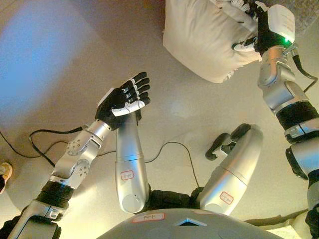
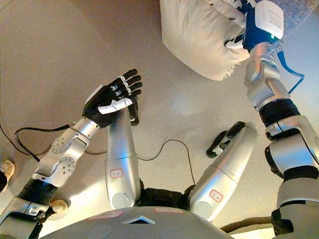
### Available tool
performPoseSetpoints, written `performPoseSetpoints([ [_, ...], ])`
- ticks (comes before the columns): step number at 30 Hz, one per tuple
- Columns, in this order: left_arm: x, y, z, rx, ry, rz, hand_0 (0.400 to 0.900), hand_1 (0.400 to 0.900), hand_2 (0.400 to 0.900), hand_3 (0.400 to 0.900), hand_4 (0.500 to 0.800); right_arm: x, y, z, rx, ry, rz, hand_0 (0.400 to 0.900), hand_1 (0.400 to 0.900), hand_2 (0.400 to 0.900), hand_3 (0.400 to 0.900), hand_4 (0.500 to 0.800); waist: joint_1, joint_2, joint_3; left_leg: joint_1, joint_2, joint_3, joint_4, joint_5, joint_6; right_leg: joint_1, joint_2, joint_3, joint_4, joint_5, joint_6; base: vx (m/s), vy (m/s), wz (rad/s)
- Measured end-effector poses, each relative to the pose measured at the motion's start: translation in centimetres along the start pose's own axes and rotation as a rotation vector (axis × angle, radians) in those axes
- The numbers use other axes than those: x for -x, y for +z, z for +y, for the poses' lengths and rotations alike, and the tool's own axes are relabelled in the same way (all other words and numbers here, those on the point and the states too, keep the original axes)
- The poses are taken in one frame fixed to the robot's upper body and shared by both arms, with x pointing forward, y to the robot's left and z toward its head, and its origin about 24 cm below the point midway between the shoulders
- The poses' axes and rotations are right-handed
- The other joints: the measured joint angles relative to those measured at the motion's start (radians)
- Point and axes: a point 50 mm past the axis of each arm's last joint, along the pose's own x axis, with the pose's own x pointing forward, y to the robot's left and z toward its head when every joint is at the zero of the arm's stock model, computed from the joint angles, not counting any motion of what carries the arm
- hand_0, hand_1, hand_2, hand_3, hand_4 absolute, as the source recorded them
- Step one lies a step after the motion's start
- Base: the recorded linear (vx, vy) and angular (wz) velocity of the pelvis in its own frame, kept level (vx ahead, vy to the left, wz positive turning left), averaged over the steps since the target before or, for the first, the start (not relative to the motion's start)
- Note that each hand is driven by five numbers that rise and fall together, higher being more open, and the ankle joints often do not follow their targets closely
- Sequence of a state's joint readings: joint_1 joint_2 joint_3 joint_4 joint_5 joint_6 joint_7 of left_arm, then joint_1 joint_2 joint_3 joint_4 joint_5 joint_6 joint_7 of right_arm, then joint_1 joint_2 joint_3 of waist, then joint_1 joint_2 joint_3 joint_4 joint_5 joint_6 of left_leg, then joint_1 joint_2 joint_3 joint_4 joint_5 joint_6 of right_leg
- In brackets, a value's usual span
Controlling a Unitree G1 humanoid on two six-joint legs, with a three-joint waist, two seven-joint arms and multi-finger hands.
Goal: Pick up the pillow and put it on the sofa.
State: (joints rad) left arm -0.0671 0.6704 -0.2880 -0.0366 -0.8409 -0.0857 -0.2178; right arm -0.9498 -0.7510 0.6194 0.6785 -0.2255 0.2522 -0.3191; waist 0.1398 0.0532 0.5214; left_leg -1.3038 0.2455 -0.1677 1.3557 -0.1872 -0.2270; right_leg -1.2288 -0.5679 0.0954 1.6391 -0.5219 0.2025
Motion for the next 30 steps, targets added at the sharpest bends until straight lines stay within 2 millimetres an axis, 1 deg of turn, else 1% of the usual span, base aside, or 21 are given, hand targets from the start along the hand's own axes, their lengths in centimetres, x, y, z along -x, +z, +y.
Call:
performPoseSetpoints([
  [5,0.0,-0.2,0.0,0.005,0.014,0.009,0.900,0.900,0.900,0.900,0.800,-0.5,0.3,-0.3,-0.010,0.031,0.022,0.900,0.900,0.900,0.900,0.800,0.001,0.000,0.000,-0.004,-0.002,-0.006,0.021,-0.001,-0.001,-0.009,-0.002,0.013,0.021,-0.004,-0.001,0.02,0.032,0.04],
  [12,0.1,-0.3,0.0,0.010,0.017,0.012,0.900,0.900,0.900,0.900,0.800,-0.8,0.0,-0.2,-0.009,0.077,0.078,0.900,0.900,0.900,0.900,0.800,0.009,0.001,0.000,-0.013,0.000,-0.010,0.054,-0.003,-0.001,-0.009,-0.007,0.029,0.047,-0.007,0.002,0.03,0.026,0.04],
  [14,0.0,-0.2,0.1,0.012,0.021,0.008,0.900,0.900,0.900,0.900,0.800,-0.9,-0.1,-0.1,-0.005,0.087,0.097,0.900,0.900,0.900,0.900,0.800,0.010,0.001,0.000,-0.019,-0.001,-0.009,0.059,-0.003,0.000,-0.011,-0.016,0.031,0.050,-0.007,0.002,0.01,0.013,0.03],
  [16,0.0,-0.1,0.0,0.027,0.021,0.002,0.900,0.900,0.900,0.900,0.800,-1.1,-0.1,-0.3,-0.004,0.114,0.115,0.900,0.900,0.900,0.900,0.800,0.017,0.012,-0.002,-0.023,-0.002,-0.020,0.103,-0.016,0.005,-0.010,-0.022,0.043,0.069,-0.009,0.007,0.00,0.008,0.03],
  [17,0.1,-0.2,0.1,0.032,0.025,0.006,0.900,0.900,0.900,0.900,0.800,-1.2,-0.1,-0.4,-0.003,0.117,0.120,0.635,0.635,0.635,0.635,0.641,0.018,0.017,-0.002,-0.030,-0.002,-0.025,0.113,-0.021,0.004,-0.012,-0.021,0.043,0.072,-0.009,0.007,-0.02,0.008,0.03],
  [18,-0.2,0.1,0.1,0.030,0.025,-0.003,0.900,0.900,0.900,0.900,0.800,-1.3,-0.1,-0.7,0.002,0.120,0.128,0.635,0.635,0.635,0.635,0.641,0.017,0.017,-0.002,-0.045,-0.002,-0.024,0.109,-0.021,0.004,-0.018,-0.022,0.038,0.072,-0.009,0.006,0.00,0.000,0.00],
  [19,-0.4,0.3,0.1,0.027,0.024,-0.010,0.900,0.900,0.900,0.900,0.800,-1.5,-0.2,-1.0,0.007,0.115,0.142,0.531,0.531,0.531,0.531,0.579,0.015,0.015,-0.002,-0.058,-0.002,-0.020,0.099,-0.021,0.004,-0.024,-0.024,0.036,0.069,-0.009,0.006,0.00,0.000,0.00],
  [20,-0.6,0.6,0.0,0.023,0.020,-0.019,0.900,0.900,0.900,0.900,0.800,-1.7,-0.3,-1.3,0.011,0.107,0.159,0.400,0.400,0.400,0.400,0.500,0.007,0.012,-0.002,-0.067,-0.005,-0.011,0.113,-0.036,0.006,-0.032,-0.035,0.042,0.066,-0.009,0.005,0.00,0.000,0.00],
  [21,-0.3,0.3,-0.1,0.031,0.019,-0.014,0.900,0.900,0.900,0.900,0.800,-1.8,-0.3,-1.5,0.012,0.107,0.165,0.400,0.400,0.400,0.400,0.500,0.013,0.021,-0.005,-0.047,-0.007,-0.037,0.280,-0.103,0.062,-0.037,-0.039,0.058,0.076,-0.009,0.006,0.00,0.000,0.00],
  [22,0.0,-0.2,0.0,0.039,0.026,0.003,0.900,0.900,0.900,0.900,0.800,-1.9,-0.2,-1.8,0.012,0.108,0.161,0.400,0.400,0.400,0.400,0.500,0.016,0.036,-0.004,-0.009,-0.002,-0.043,0.285,-0.219,-0.015,-0.040,-0.037,0.055,0.085,-0.007,0.006,0.00,0.000,0.00],
  [25,-0.3,-0.5,0.0,0.061,0.040,0.000,0.900,0.900,0.900,0.900,0.800,-1.8,-1.0,-1.1,-0.029,0.173,0.208,0.400,0.400,0.400,0.400,0.500,0.027,0.039,-0.005,-0.032,-0.010,-0.035,0.274,-0.207,0.015,-0.061,-0.039,0.056,0.083,-0.005,0.001,-0.01,0.011,-0.04],
  [27,-0.2,-0.5,0.0,0.064,0.040,-0.004,0.900,0.900,0.900,0.900,0.800,-1.6,-1.2,-0.7,-0.038,0.203,0.220,0.400,0.400,0.400,0.400,0.500,0.040,0.039,-0.005,-0.031,-0.007,-0.037,0.276,-0.206,0.016,-0.059,-0.041,0.061,0.100,-0.006,0.003,0.00,0.000,0.00],
  [28,-0.3,-0.5,0.0,0.067,0.039,-0.007,0.900,0.900,0.900,0.900,0.800,-1.7,-1.1,-0.7,-0.038,0.202,0.216,0.400,0.400,0.400,0.400,0.500,0.048,0.039,-0.005,-0.031,-0.003,-0.038,0.277,-0.207,0.015,-0.060,-0.042,0.061,0.105,-0.012,0.013,0.00,0.000,0.00],
  [30,-0.4,-0.5,-0.2,0.074,0.035,-0.012,0.900,0.900,0.900,0.900,0.800,-1.7,-1.0,-0.7,-0.039,0.201,0.211,0.400,0.400,0.400,0.400,0.500,0.055,0.038,-0.004,-0.030,-0.001,-0.039,0.275,-0.208,0.013,-0.059,-0.044,0.055,0.107,-0.015,0.015,0.00,0.000,0.00],
])
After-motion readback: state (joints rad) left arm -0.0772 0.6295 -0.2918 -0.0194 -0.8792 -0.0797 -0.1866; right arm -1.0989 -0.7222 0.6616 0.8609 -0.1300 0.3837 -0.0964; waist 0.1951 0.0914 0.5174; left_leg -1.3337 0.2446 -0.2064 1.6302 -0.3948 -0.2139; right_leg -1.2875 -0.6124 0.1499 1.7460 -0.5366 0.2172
